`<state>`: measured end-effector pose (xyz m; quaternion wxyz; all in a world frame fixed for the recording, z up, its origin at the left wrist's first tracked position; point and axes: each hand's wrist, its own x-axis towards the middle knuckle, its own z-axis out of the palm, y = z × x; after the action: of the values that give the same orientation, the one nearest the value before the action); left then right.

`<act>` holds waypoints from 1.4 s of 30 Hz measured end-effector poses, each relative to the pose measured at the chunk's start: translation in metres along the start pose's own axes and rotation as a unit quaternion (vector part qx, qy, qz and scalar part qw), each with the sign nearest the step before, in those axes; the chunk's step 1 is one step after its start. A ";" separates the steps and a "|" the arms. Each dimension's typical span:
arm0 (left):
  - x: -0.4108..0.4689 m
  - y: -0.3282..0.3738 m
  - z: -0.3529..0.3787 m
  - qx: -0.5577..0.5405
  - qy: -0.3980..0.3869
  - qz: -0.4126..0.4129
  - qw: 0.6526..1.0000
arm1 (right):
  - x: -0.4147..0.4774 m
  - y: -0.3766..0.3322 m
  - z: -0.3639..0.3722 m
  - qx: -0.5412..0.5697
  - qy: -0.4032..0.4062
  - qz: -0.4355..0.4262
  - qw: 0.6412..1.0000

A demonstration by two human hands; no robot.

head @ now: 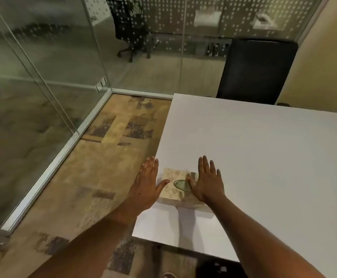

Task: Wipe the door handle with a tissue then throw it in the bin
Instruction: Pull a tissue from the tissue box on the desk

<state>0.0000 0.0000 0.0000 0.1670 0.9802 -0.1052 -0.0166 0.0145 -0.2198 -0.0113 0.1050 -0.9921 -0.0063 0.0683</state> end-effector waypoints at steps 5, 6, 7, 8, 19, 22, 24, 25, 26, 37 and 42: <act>0.009 0.023 0.033 -0.032 -0.032 0.031 0.998 | -0.002 0.035 0.009 0.021 -0.029 0.060 0.998; 0.010 0.025 0.038 -0.026 -0.036 0.034 0.998 | -0.002 0.038 0.011 0.024 -0.026 0.062 0.997; 0.011 0.027 0.043 -0.020 -0.043 0.034 0.998 | -0.003 0.042 0.013 0.029 -0.023 0.065 0.997; 0.013 0.027 0.048 -0.014 -0.053 0.037 0.998 | -0.003 0.045 0.014 0.034 -0.023 0.067 0.997; 0.009 0.018 0.078 0.029 -0.171 0.014 0.985 | -0.012 0.048 0.041 0.056 -0.023 0.039 0.997; 0.010 0.017 0.082 0.039 -0.180 0.009 0.983 | -0.011 0.049 0.047 0.058 -0.014 0.039 0.997; 0.012 0.017 0.085 0.051 -0.169 0.011 0.984 | -0.009 0.049 0.050 0.037 0.007 0.021 0.999; 0.013 0.017 0.085 0.052 -0.165 0.011 0.985 | -0.007 0.048 0.050 0.027 0.022 0.009 0.999; 0.015 0.016 0.086 0.050 -0.166 0.010 0.985 | -0.005 0.046 0.049 0.020 0.036 -0.002 0.999; 0.023 0.020 0.088 0.066 -0.188 -0.008 0.980 | 0.033 0.019 0.048 -0.085 -0.030 -0.132 0.987; 0.024 0.022 0.089 0.064 -0.189 -0.012 0.980 | 0.046 0.013 0.047 -0.178 -0.052 -0.237 0.954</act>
<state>0.0131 -0.0538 -0.0770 0.0807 0.9693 -0.1234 -0.1967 0.0540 -0.2219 -0.0655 -0.0609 -0.9598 -0.2585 0.0909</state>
